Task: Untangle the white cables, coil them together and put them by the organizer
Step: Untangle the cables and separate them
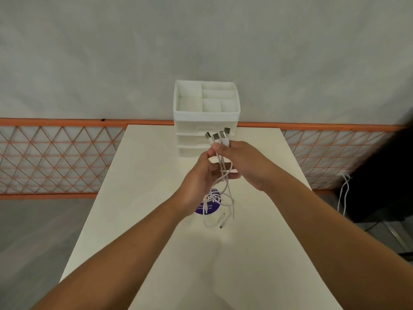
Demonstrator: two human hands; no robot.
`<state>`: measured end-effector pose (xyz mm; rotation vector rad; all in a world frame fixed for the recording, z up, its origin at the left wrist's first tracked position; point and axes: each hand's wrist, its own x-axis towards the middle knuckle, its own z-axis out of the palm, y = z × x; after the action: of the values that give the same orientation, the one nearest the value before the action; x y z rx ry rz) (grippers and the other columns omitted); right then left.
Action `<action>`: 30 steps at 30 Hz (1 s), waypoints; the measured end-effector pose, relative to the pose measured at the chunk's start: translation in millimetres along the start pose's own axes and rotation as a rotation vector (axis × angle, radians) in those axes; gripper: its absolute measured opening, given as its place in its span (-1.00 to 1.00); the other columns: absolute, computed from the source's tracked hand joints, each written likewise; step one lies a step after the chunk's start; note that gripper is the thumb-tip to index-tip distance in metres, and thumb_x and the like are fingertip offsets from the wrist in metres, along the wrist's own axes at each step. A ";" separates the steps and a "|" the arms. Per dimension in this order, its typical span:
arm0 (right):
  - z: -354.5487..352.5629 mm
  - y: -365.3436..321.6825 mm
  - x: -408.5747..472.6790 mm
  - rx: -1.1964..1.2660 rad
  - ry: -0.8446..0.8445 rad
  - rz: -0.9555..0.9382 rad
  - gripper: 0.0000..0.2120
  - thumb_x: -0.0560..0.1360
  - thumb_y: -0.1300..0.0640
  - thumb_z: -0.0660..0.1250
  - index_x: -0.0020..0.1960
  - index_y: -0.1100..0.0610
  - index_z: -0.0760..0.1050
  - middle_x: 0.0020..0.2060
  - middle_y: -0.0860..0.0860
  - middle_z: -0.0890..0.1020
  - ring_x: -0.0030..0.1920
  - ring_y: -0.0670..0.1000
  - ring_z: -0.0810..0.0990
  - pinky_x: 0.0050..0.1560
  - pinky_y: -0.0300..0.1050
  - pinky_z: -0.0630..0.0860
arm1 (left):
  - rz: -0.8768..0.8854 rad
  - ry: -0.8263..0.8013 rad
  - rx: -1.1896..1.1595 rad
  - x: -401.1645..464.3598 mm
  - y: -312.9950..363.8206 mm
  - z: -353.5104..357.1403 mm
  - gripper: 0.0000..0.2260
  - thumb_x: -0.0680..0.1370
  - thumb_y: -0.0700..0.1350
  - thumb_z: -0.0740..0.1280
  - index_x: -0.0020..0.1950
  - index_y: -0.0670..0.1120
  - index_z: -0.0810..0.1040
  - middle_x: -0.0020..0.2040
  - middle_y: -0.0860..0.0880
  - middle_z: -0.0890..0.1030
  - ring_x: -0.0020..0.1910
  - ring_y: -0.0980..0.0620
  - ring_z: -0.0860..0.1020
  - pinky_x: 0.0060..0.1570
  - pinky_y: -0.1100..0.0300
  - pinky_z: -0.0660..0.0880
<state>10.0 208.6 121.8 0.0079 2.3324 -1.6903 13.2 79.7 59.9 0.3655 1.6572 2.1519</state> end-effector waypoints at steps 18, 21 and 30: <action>8.4 14.1 -13.2 0.518 -0.375 -0.026 -0.59 0.43 -0.25 0.14 -0.04 -0.02 0.61 -0.20 0.15 0.63 -0.21 0.06 0.66 -0.25 -0.14 0.58 | 0.003 0.099 -0.187 -1.2 49.2 17.6 -0.73 0.66 -0.02 0.15 -0.13 -0.11 0.50 -0.31 -0.05 0.58 -0.32 0.01 0.53 -0.28 0.14 0.45; 14.1 27.7 -9.9 0.086 -0.279 -0.069 -0.59 0.47 -0.07 0.37 0.20 0.13 0.43 -0.22 0.15 0.55 -0.28 0.04 0.55 -0.26 -0.17 0.47 | 0.060 0.169 -0.076 1.1 43.8 -0.2 -0.76 0.67 -0.09 0.15 -0.10 -0.08 0.54 -0.16 -0.03 0.67 -0.19 0.05 0.58 -0.03 0.14 0.52; 22.4 36.0 -11.0 -0.106 0.015 -0.241 -0.74 0.63 0.08 0.14 -0.08 0.15 0.54 -0.49 -0.05 0.47 -0.49 -0.13 0.38 -0.40 -0.36 0.35 | 0.052 0.150 -0.255 -6.6 37.7 -34.3 -0.71 0.69 -0.05 0.04 -0.05 -0.13 0.48 0.19 -0.16 0.66 0.18 -0.05 0.62 0.15 0.14 0.56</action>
<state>30.8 200.9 84.1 -0.2928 2.5160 -1.6719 -1.7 38.9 87.5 0.1775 1.4362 2.4452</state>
